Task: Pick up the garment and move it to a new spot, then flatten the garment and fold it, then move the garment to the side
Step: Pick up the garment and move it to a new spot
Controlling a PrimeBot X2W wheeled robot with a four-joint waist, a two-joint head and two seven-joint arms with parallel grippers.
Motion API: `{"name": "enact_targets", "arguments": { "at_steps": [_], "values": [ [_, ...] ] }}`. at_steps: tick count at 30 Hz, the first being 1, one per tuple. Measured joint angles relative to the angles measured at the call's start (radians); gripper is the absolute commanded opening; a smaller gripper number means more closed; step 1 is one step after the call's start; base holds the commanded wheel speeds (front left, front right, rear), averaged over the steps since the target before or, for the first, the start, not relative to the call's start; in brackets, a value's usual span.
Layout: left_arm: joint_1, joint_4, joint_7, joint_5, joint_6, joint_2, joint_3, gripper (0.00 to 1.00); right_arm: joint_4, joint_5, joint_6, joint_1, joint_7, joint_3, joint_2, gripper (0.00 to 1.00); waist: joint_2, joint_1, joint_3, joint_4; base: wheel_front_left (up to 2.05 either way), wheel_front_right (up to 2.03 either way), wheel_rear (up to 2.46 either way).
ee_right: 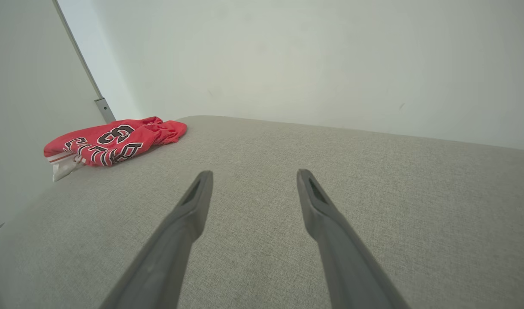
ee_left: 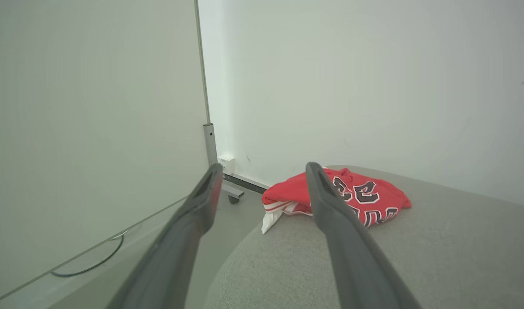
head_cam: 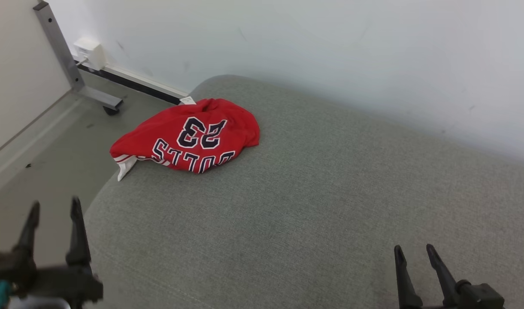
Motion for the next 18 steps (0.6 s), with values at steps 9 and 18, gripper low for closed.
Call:
{"name": "enact_targets", "arguments": {
  "at_steps": [9, 18],
  "values": [
    [-0.305, 0.067, 0.015, -0.051, -0.007, 0.069, 0.047, 1.00, -0.108, -0.067, 0.000, -0.059, 0.055, -0.026, -0.027, 1.00, 0.0000, 0.0000, 0.065, -0.069, 0.00, 0.00, 0.00],
    [-0.525, 0.169, 0.026, -0.081, -0.018, 0.160, 0.089, 1.00, -0.239, -0.091, 0.000, -0.113, 0.097, -0.089, -0.073, 1.00, 0.0001, 0.0001, 0.197, -0.201, 0.00, 0.00, 0.00]
  ]
}}
